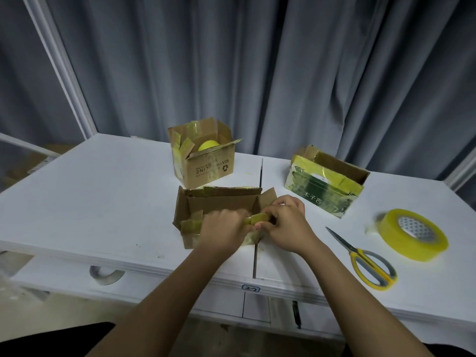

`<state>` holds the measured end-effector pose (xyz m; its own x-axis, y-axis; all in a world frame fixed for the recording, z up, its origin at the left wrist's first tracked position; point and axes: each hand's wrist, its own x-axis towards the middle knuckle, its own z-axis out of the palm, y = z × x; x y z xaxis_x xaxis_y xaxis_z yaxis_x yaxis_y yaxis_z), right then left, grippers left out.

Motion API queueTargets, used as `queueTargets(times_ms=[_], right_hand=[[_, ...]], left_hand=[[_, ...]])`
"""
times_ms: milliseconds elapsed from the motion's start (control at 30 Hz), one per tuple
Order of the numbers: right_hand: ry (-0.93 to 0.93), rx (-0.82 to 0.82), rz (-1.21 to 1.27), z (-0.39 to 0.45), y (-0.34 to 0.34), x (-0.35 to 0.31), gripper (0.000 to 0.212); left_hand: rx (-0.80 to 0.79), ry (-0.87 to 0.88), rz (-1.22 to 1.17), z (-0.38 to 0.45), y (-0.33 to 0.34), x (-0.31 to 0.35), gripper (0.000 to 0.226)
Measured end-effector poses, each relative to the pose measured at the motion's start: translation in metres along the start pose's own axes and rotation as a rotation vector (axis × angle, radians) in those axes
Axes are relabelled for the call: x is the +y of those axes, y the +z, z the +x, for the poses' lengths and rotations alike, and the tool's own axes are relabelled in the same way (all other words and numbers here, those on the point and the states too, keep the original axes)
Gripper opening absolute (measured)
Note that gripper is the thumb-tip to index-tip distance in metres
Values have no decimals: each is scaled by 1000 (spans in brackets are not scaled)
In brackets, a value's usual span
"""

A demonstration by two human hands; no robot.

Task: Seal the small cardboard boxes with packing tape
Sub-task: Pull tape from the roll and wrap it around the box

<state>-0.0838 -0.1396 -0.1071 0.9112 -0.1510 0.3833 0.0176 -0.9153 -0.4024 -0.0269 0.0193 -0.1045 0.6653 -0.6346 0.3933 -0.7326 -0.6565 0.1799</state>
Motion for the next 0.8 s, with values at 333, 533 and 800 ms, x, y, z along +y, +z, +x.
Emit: queueTargets(times_ms=[333,533,800], right_hand=[[27,-43,-46,-1,1,1,9],[-20,-62,-124,-5,2,1,18],[-42,-103,-187,-1,-3,-2,18]], left_hand=[[99,68,59,-12,3,7,24],[-110,-84,-115,6,-7,0,41],[-63,-38,-16,2,-4,4,38]])
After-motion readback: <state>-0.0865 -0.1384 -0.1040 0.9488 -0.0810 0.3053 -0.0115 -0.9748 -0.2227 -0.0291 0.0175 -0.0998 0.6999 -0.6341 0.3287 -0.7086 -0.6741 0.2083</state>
